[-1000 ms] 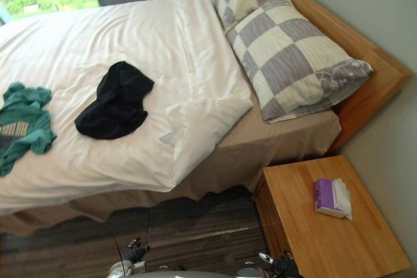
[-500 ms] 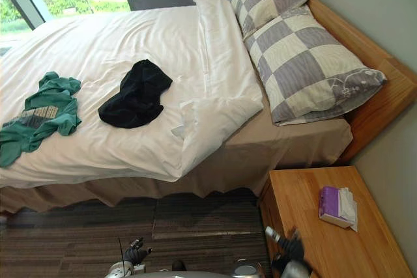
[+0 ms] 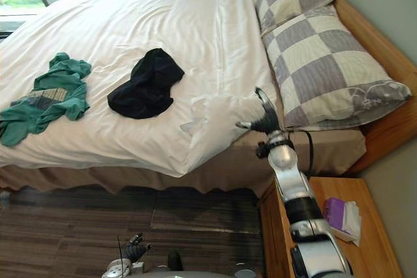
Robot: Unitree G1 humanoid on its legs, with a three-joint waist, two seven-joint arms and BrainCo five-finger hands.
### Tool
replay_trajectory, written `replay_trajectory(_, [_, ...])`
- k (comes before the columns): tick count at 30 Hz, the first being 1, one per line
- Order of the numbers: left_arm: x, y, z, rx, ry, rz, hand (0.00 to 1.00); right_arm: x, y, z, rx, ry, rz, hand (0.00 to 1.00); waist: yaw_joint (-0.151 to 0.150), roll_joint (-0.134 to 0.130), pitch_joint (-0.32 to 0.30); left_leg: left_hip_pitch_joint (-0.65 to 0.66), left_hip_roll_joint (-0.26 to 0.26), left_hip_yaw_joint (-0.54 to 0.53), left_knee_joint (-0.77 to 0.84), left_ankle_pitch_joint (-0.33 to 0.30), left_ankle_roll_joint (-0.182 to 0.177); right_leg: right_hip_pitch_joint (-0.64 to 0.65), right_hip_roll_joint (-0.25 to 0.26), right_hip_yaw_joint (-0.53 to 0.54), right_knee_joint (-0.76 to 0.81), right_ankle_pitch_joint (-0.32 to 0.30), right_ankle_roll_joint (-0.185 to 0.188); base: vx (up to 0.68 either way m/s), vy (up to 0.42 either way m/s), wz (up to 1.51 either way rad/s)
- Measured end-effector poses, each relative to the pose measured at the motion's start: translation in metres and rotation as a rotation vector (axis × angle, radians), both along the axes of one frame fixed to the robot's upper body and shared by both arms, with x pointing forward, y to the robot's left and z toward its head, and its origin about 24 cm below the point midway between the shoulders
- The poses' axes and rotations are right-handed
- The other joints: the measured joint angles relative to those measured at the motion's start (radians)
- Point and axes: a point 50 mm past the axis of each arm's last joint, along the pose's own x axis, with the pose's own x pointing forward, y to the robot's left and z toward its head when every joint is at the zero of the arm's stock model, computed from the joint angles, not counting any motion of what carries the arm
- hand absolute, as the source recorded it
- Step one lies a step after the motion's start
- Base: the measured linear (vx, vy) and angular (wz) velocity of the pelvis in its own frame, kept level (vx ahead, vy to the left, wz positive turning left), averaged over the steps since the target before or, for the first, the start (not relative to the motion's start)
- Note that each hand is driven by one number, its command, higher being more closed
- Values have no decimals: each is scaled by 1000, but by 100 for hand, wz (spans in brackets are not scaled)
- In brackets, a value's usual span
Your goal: Tidy the bed and pick cloth on bed and put in laundry
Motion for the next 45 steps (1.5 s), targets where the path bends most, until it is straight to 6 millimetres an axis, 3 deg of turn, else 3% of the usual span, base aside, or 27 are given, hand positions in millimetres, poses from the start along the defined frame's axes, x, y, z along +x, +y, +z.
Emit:
replay_trajectory(1, [2, -2, 1, 0, -7, -12, 0, 4, 0, 8, -12, -21, 3, 0, 1, 4, 3, -11, 1, -3, 0, 5, 0, -10, 0, -1, 4, 1, -1, -56, 6, 22])
replay_trajectory(3, [10, -5, 3, 1, -31, -30, 0, 15, 2, 51, -89, -136, 15, 0, 12, 33, 29, -71, 9, -39, 0, 30, 0, -58, 9, -27, 13, 11, -16, -108, 1, 33])
replay_trajectory(6, [16, -5, 6, 5, -60, -20, 0, 27, -1, 91, -161, -221, -11, 0, 23, 53, 57, -134, 18, -65, -1, 57, 0, -121, 12, -49, 47, 10, -17, -134, 3, 27])
replay_trajectory(11, [27, -5, 10, 5, -104, 0, 0, 37, -16, 139, -221, -299, -95, 0, 28, 81, 106, -241, 25, -103, -7, 85, 0, -232, 11, -78, 107, 8, -19, -109, 11, 21])
replay_trajectory(15, [32, -4, 13, 6, -133, 18, 0, 38, -31, 157, -247, -327, -164, 0, 26, 100, 139, -297, 16, -119, -6, 107, 5, -303, -4, -82, 152, 4, -17, -45, 14, 11])
replay_trajectory(22, [53, -17, 24, -19, -227, -39, 0, 37, -84, 205, -330, -315, -374, 0, 27, 170, 232, -396, -10, -148, -1, 149, 15, -434, -46, -86, 259, -18, -16, -26, -9, 14])
replay_trajectory(24, [62, -23, 30, -25, -270, -72, 0, 33, -97, 216, -324, -314, -438, 0, 28, 182, 262, -434, -12, -152, -1, 157, 3, -485, -53, -84, 292, -23, -21, -51, -80, 8])
replay_trajectory(29, [76, -35, 36, -45, -309, -126, 0, 34, -105, 213, -366, -273, -478, 0, 31, 208, 286, -484, -15, -152, -1, 167, -3, -558, -63, -77, 338, -32, -24, -37, -79, 0])
replay_trajectory(30, [77, -38, 37, -51, -321, -132, 0, 35, -104, 212, -393, -270, -477, 100, 32, 209, 287, -497, -15, -151, -1, 168, -5, -577, -64, -73, 349, -34, -25, -27, -70, -2])
replay_trajectory(39, [96, -46, 46, -60, -371, -172, 0, 37, -100, 207, -503, -263, -475, 100, 32, 212, 288, -505, -25, -154, 0, 173, -8, -608, -80, -64, 398, -59, -27, -8, -63, 3])
replay_trajectory(41, [98, -46, 48, -60, -379, -175, 0, 38, -102, 200, -508, -246, -479, 100, 31, 211, 288, -493, -27, -160, 0, 179, -1, -594, -81, -61, 403, -66, -25, 1, -61, 10])
replay_trajectory(45, [100, -47, 49, -60, -382, -180, 0, 35, -118, 167, -477, -182, -490, 100, 26, 210, 287, -434, -33, -179, -1, 172, -7, -524, -82, -59, 401, -86, -23, 3, -74, 15])
